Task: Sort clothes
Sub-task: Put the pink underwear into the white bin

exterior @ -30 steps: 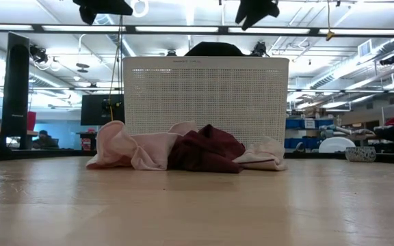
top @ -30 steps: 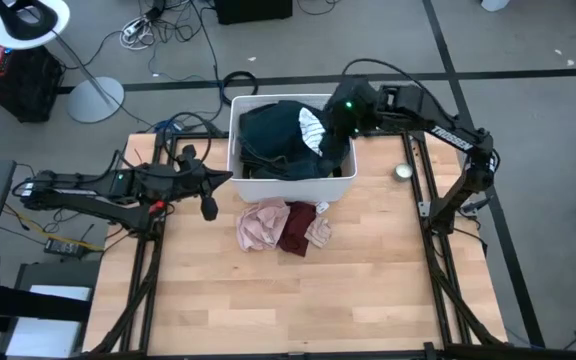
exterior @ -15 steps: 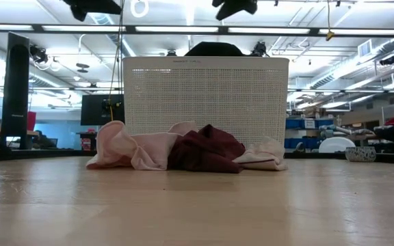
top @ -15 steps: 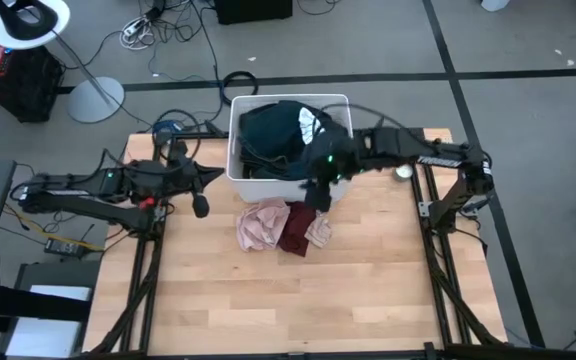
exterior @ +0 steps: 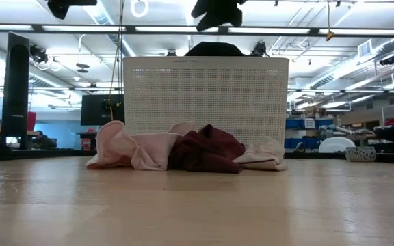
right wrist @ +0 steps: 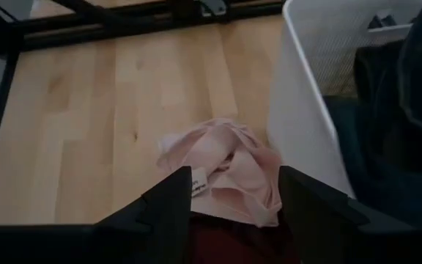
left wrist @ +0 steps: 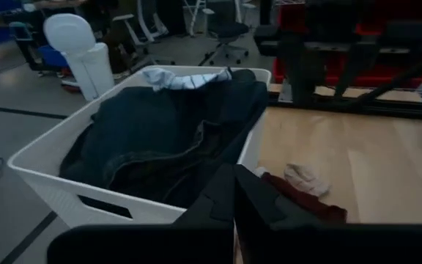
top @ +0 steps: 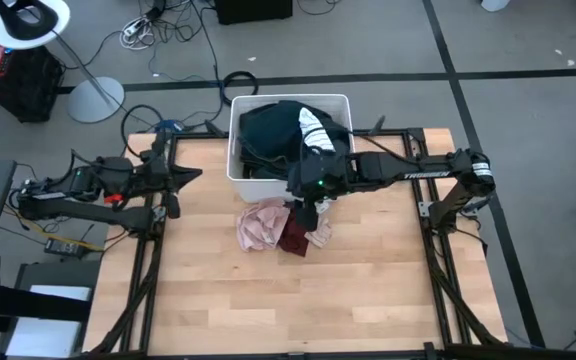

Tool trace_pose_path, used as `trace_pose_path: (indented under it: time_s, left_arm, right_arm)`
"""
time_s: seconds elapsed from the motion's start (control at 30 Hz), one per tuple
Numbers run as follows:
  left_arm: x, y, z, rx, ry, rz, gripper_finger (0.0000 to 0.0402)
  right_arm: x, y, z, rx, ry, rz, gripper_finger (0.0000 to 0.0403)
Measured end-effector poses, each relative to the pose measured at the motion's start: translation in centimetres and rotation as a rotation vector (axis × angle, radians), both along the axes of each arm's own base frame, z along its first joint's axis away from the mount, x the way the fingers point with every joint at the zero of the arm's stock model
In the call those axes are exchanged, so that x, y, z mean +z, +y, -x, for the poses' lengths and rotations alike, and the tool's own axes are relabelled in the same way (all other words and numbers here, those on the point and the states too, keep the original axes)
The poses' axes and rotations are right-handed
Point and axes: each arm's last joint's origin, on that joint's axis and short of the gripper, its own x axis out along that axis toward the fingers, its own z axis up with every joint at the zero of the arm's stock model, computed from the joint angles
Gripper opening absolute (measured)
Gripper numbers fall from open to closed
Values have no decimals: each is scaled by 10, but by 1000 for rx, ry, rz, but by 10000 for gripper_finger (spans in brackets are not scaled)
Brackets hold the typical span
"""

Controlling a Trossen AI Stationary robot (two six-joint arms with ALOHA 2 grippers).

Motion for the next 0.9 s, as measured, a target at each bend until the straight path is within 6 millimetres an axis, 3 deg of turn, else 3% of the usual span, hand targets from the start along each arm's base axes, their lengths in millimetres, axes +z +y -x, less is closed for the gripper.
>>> trace_pose_path:
  time_s: [0.17,0.53,0.77,0.9]
  left_arm:
    - [-2,-1,7,-41,12,10,4]
    - [-4,-1,19,-53,22,15,4]
    - [-5,-1,19,-61,25,18,4]
    - [-5,-2,19,-75,23,42,4]
  right_arm:
    - [-20,4,-10,3,39,10,204]
    - [-99,25,-60,105,165,77,204]
    - [-148,31,-75,178,291,183,203]
    - [-165,29,-83,161,304,280,196]
